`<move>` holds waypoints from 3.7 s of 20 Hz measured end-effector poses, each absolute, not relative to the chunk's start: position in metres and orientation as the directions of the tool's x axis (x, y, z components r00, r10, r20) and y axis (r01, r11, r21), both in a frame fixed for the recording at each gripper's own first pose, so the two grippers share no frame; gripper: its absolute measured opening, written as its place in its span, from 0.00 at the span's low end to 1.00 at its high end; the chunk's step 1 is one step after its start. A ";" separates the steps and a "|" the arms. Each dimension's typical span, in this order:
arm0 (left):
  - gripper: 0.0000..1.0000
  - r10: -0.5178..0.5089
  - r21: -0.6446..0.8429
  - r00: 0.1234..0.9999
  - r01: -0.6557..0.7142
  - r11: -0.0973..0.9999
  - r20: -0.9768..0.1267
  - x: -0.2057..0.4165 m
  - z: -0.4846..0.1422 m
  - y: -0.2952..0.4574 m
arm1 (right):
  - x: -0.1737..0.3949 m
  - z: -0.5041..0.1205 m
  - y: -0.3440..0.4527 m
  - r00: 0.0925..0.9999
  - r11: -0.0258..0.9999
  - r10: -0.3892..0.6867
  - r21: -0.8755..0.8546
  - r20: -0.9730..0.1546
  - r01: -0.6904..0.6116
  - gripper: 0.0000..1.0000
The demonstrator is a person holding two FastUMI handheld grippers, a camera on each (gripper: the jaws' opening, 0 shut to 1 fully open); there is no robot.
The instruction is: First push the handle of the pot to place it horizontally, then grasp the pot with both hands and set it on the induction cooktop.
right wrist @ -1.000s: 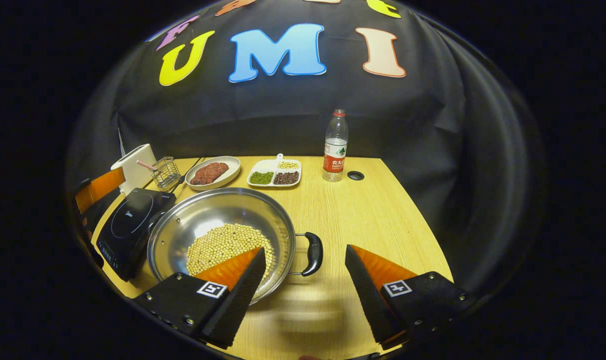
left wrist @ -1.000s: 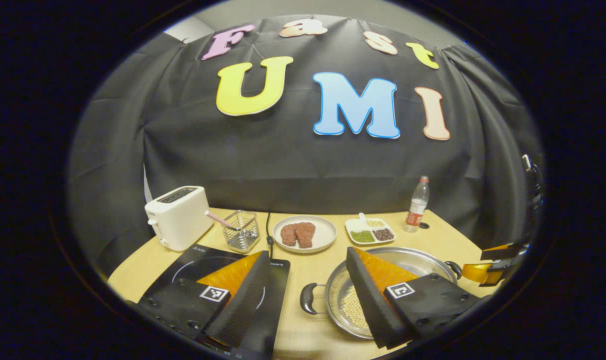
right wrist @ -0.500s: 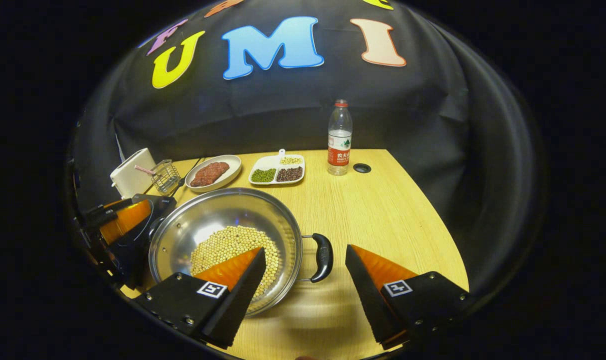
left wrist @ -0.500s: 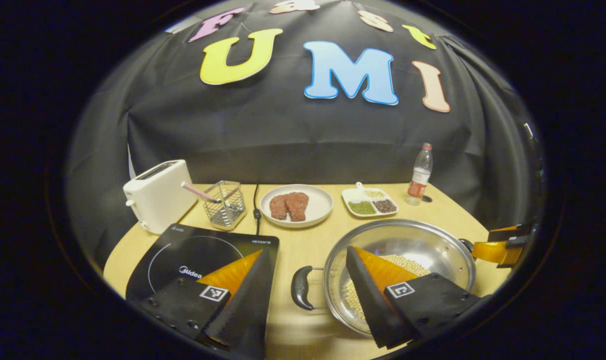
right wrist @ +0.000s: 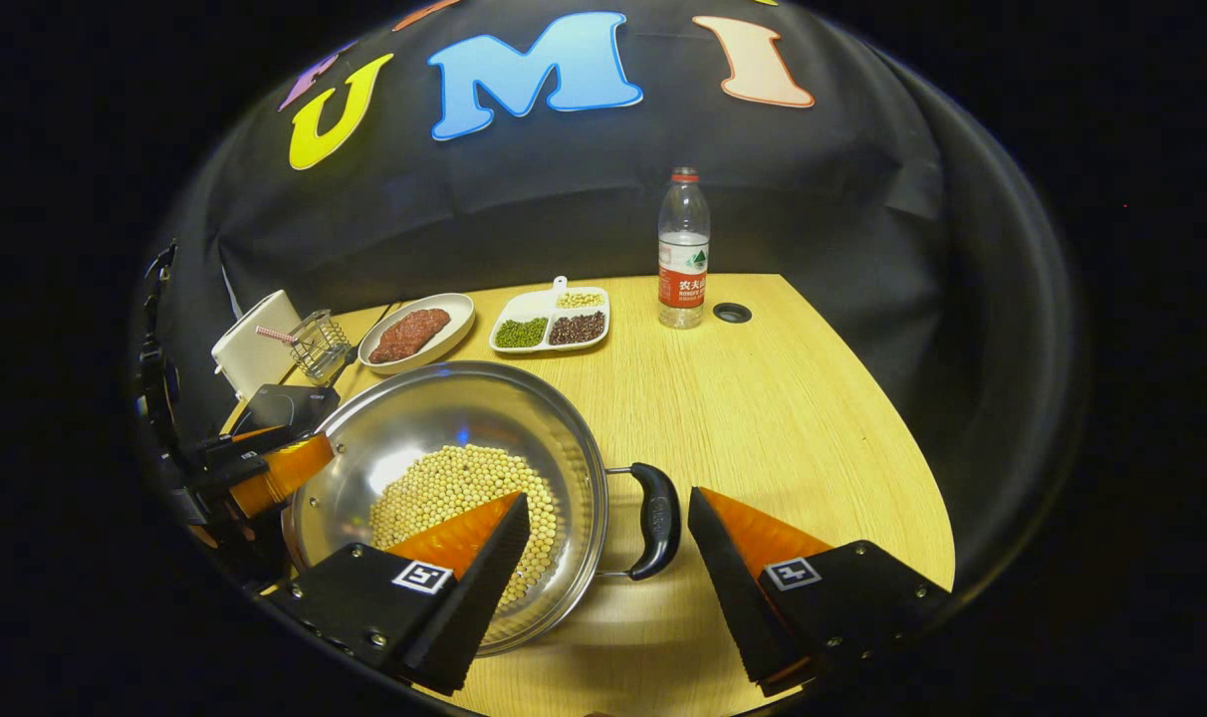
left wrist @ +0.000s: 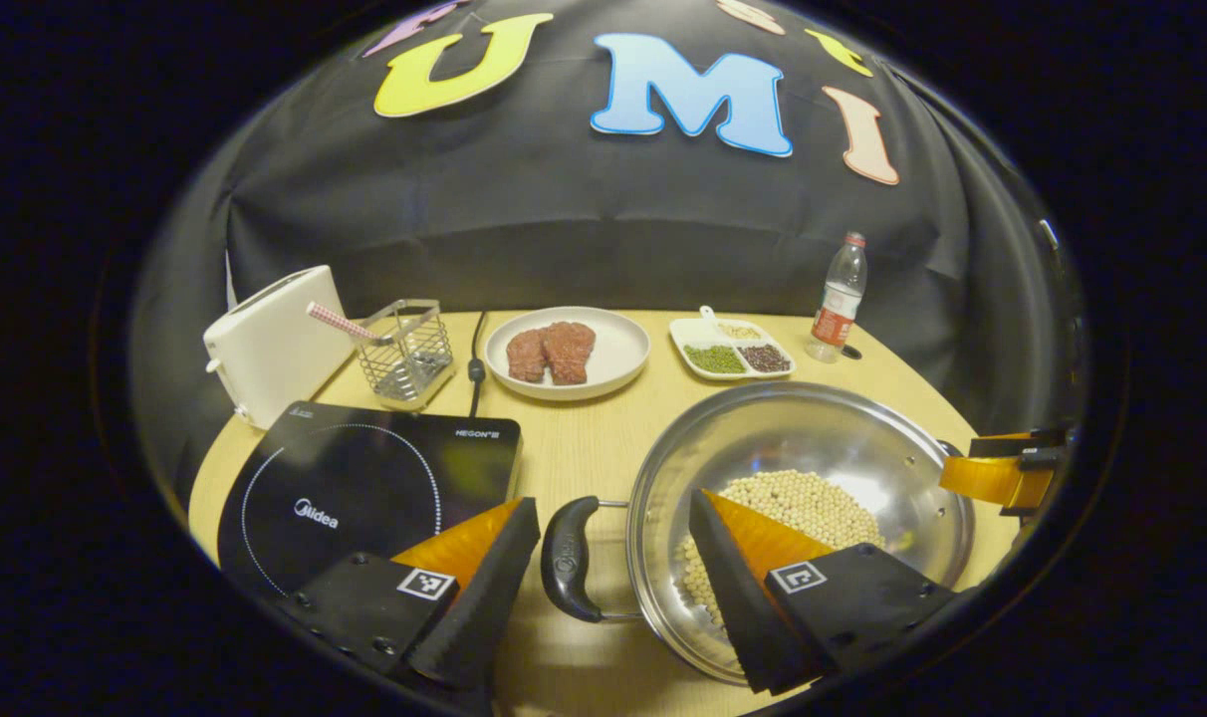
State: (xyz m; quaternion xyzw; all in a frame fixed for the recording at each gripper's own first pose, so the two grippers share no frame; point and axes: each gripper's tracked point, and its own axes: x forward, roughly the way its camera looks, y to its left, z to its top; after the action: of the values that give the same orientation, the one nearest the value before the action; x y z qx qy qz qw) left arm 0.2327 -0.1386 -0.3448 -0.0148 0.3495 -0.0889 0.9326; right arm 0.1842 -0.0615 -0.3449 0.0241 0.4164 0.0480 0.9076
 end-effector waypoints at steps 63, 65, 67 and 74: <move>0.64 -0.170 -0.080 0.760 0.154 0.985 -0.627 0.206 -0.282 -0.013 | 0.137 -0.276 0.030 0.661 0.996 0.018 0.074 -0.750 0.056 0.50; 0.64 -0.175 -0.081 0.762 0.160 0.984 -0.623 0.209 -0.282 0.001 | 0.138 -0.275 0.043 0.665 0.995 0.013 0.072 -0.747 0.062 0.50; 0.64 -0.177 -0.082 0.765 0.161 0.983 -0.619 0.214 -0.282 0.015 | 0.137 -0.274 0.058 0.668 0.995 0.013 0.074 -0.744 0.063 0.50; 0.68 -0.174 -0.085 0.768 0.155 0.984 -0.616 0.220 -0.289 0.069 | 0.139 -0.276 0.104 0.667 0.995 0.018 0.075 -0.745 0.058 0.50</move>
State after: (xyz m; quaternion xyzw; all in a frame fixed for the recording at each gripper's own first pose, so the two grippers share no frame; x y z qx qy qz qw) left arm 0.2199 0.0688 -0.2888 -0.0147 0.3291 -0.0873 0.9401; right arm 0.1386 0.1042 -0.2760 0.0463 0.4082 -0.0110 0.9117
